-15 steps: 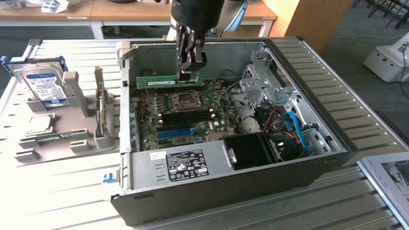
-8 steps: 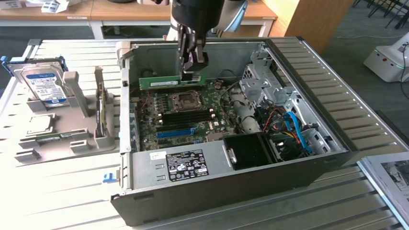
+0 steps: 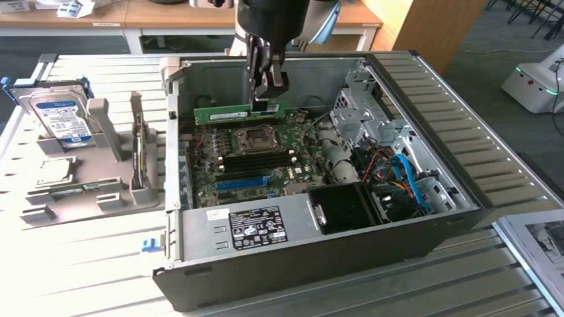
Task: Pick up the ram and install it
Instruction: 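Pick up the ram and move it above insertion slot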
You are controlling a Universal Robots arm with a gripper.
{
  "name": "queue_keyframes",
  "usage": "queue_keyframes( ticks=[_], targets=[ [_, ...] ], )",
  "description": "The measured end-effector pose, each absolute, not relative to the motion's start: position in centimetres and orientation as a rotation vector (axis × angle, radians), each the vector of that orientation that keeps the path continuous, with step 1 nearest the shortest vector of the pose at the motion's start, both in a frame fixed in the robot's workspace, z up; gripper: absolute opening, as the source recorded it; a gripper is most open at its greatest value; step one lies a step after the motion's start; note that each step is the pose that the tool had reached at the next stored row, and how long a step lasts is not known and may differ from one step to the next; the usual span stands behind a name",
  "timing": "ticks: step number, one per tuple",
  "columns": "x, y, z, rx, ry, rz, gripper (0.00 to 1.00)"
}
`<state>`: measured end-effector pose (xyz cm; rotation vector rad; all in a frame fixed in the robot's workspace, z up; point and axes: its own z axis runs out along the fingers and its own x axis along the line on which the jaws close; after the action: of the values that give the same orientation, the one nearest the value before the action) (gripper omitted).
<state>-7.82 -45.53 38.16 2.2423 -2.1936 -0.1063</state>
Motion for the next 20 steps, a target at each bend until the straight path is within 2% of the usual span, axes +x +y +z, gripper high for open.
queue_keyframes(
  ticks=[20],
  targets=[
    [-4.6, -45.5, 38.2, 2.242, -2.194, -0.106, 0.12]
  ],
)
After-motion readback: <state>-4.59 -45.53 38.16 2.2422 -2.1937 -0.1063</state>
